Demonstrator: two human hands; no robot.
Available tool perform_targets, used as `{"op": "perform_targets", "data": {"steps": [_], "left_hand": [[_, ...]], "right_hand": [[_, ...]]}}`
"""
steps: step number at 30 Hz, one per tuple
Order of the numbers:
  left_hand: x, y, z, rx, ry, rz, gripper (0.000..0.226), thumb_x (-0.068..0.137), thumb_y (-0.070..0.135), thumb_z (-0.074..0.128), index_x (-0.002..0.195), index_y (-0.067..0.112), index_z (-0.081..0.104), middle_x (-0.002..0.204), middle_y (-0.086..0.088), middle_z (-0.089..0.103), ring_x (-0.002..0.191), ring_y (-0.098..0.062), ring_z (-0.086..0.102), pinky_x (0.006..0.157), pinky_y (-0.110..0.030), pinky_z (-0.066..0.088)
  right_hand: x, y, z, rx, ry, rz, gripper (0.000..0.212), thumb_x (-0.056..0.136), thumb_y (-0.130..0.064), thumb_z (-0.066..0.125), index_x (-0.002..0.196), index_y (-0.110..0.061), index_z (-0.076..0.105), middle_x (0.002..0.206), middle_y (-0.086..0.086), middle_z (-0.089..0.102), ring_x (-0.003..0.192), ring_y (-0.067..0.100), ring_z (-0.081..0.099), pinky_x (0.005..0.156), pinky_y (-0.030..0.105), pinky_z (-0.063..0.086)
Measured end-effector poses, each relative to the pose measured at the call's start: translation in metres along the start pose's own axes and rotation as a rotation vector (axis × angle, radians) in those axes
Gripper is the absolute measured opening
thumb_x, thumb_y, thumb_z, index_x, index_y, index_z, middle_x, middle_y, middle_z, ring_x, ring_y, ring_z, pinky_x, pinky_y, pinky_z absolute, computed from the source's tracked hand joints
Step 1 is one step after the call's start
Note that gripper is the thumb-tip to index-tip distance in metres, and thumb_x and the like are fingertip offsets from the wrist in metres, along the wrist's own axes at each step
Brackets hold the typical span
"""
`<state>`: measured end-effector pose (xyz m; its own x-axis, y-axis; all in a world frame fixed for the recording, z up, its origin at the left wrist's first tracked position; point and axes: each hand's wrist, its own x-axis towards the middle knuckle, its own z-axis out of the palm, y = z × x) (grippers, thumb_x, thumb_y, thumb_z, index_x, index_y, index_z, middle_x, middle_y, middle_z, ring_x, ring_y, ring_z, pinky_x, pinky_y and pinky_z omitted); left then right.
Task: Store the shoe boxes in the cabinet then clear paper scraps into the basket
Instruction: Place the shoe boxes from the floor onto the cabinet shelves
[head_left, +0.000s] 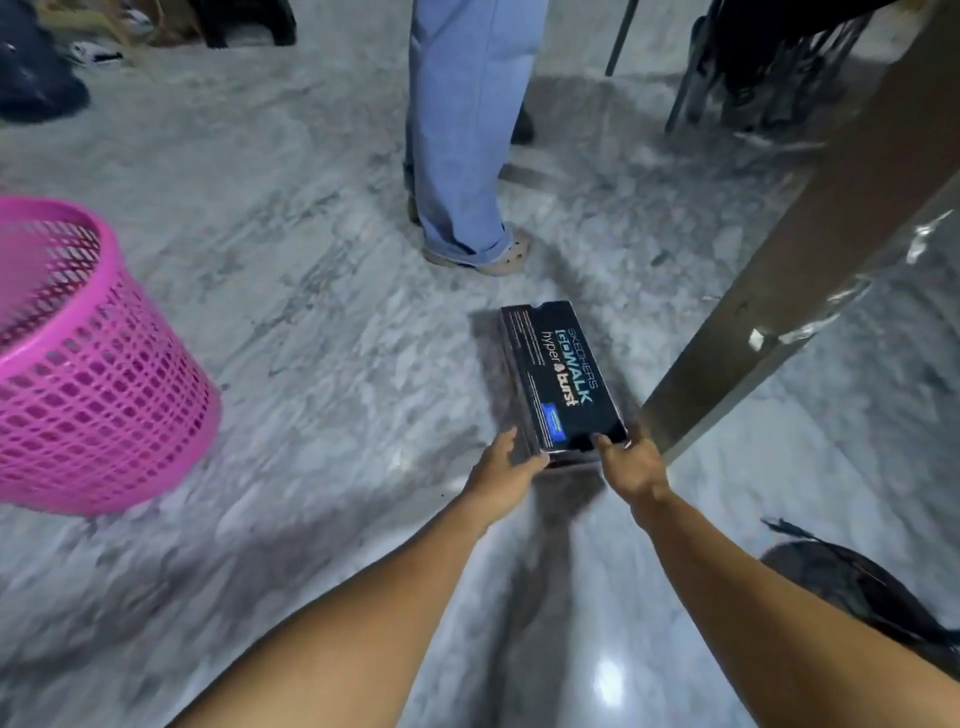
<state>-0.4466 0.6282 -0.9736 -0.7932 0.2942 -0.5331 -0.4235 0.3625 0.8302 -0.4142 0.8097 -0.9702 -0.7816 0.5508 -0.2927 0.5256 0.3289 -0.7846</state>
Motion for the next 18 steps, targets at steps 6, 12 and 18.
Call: {"op": "perform_targets", "data": {"steps": [6, 12, 18], "left_hand": [[0.015, -0.024, 0.001, -0.035, 0.09, -0.012, 0.058, 0.084, 0.057, 0.07, 0.135, 0.035, 0.057, 0.128, 0.009, 0.066, 0.115, -0.012, 0.063, 0.098, -0.032, 0.049], [0.004, -0.059, -0.019, -0.161, 0.203, -0.07, 0.047, 0.083, 0.068, 0.067, 0.106, 0.03, 0.053, 0.11, -0.003, 0.068, 0.09, -0.02, 0.065, 0.091, -0.043, 0.06], [-0.035, -0.077, -0.055, -0.378, 0.175, -0.101, 0.032, 0.094, 0.043, 0.072, 0.109, 0.026, 0.051, 0.113, -0.013, 0.071, 0.086, -0.019, 0.071, 0.088, -0.039, 0.062]], "right_hand": [[-0.004, 0.024, 0.031, 0.077, -0.024, 0.156, 0.073, 0.079, -0.056, 0.076, 0.131, -0.008, 0.06, 0.117, 0.016, 0.072, 0.115, 0.031, 0.068, 0.1, 0.045, 0.054], [-0.038, 0.022, 0.049, 0.396, -0.193, 0.283, 0.045, 0.091, -0.023, 0.078, 0.109, -0.018, 0.038, 0.101, 0.008, 0.07, 0.083, 0.024, 0.069, 0.081, 0.046, 0.055], [-0.072, 0.006, 0.055, 0.435, -0.361, 0.25, 0.056, 0.086, -0.015, 0.084, 0.12, -0.014, 0.039, 0.116, 0.023, 0.071, 0.078, 0.025, 0.07, 0.082, 0.043, 0.059]]}}
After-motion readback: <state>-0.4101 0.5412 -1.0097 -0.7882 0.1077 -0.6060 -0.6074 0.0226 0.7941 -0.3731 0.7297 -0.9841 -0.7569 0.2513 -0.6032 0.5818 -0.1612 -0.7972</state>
